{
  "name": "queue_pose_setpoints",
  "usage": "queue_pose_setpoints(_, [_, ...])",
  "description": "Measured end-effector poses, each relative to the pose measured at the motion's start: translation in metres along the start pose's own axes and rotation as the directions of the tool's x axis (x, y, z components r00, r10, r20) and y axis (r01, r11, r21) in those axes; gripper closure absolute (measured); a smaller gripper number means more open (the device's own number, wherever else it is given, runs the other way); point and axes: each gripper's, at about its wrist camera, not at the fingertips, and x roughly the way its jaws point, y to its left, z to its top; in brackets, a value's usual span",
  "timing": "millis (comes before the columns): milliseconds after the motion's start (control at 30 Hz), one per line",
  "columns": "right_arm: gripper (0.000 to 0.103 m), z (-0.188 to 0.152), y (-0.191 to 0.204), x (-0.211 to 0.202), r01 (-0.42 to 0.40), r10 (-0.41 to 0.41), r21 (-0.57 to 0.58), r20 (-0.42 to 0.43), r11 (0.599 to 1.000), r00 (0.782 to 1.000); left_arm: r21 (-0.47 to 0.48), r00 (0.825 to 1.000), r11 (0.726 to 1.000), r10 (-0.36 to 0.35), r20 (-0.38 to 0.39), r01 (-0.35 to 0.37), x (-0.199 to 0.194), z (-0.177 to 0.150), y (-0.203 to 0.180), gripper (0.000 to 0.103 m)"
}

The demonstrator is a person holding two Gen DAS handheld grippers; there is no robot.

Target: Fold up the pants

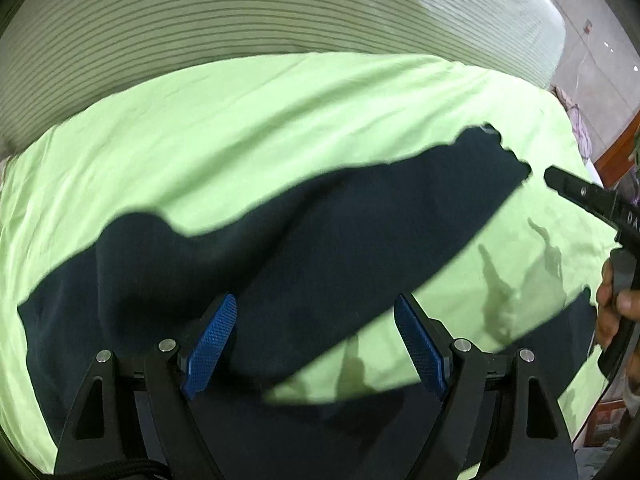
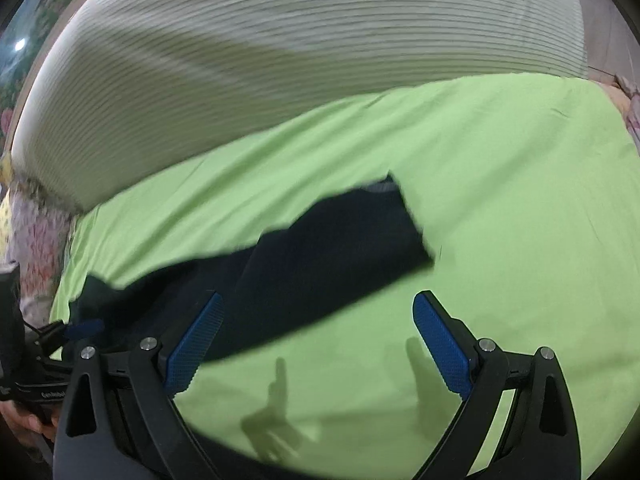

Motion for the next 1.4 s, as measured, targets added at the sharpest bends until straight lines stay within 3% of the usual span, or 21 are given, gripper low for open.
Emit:
queue_pose_setpoints(267, [0.007, 0.061, -0.039, 0.043, 0.010, -0.007, 0.068, -0.048, 0.998, 0.999, 0.020, 0.995, 0.998, -0.062, -0.077, 0.064, 0.042, 0.056, 0.010, 0.021])
queue_pose_setpoints(500, [0.010, 0.077, -0.051, 0.082, -0.013, 0.022, 0.068, -0.128, 0.998, 0.992, 0.058, 0.988, 0.996, -0.063, -0.140, 0.072, 0.076, 0.079, 0.014, 0.021])
queue_pose_setpoints(600, [0.019, 0.081, -0.050, 0.097, -0.018, 0.026, 0.050, -0.161, 0.999, 0.987, 0.070, 0.985, 0.997, -0.027, -0.172, 0.040, 0.090, 0.082, 0.016, 0.021])
queue_pose_setpoints(667, [0.043, 0.078, -0.050, 0.105, -0.033, 0.043, 0.058, -0.191, 0.998, 0.981, 0.060, 0.980, 0.997, -0.039, -0.195, 0.052, 0.098, 0.082, 0.019, 0.022])
queue_pose_setpoints(700, [0.050, 0.077, -0.050, 0.110, -0.036, 0.049, 0.064, -0.206, 0.997, 0.977, 0.061, 0.980, 0.997, -0.045, -0.194, 0.057, 0.099, 0.082, 0.019, 0.023])
queue_pose_setpoints(767, [0.079, 0.074, -0.049, 0.114, -0.038, 0.052, 0.066, -0.214, 0.997, 0.975, 0.082, 0.981, 0.994, -0.049, -0.188, 0.065, 0.099, 0.082, 0.015, 0.028])
queue_pose_setpoints(800, [0.085, 0.072, -0.048, 0.113, -0.039, 0.051, 0.062, -0.211, 0.997, 0.976, 0.090, 0.981, 0.993, -0.053, -0.186, 0.070, 0.099, 0.083, 0.013, 0.039])
queue_pose_setpoints(867, [0.093, 0.072, -0.050, 0.110, -0.040, 0.050, 0.055, -0.200, 0.998, 0.979, 0.094, 0.978, 0.989, -0.096, -0.187, 0.115, 0.096, 0.083, 0.008, 0.067])
queue_pose_setpoints(900, [0.094, 0.076, -0.051, 0.110, -0.046, 0.057, 0.062, -0.200, 0.997, 0.978, 0.087, 0.974, 0.986, -0.120, -0.192, 0.139, 0.094, 0.083, 0.008, 0.090])
queue_pose_setpoints(933, [0.094, 0.075, -0.051, 0.106, -0.053, 0.065, 0.066, -0.191, 0.996, 0.980, 0.074, 0.966, 0.981, -0.162, -0.199, 0.180, 0.090, 0.082, 0.006, 0.093])
queue_pose_setpoints(1167, [0.095, 0.068, -0.062, 0.063, -0.116, 0.124, 0.072, -0.116, 0.991, 0.986, 0.154, 0.963, 0.957, -0.222, -0.154, 0.245, 0.049, 0.062, -0.013, 0.098])
queue_pose_setpoints(1400, [0.096, 0.060, -0.082, 0.017, -0.148, 0.149, 0.015, -0.056, 0.989, 0.987, 0.162, 0.946, 0.934, -0.304, -0.117, 0.320, 0.000, 0.022, -0.023, 0.099])
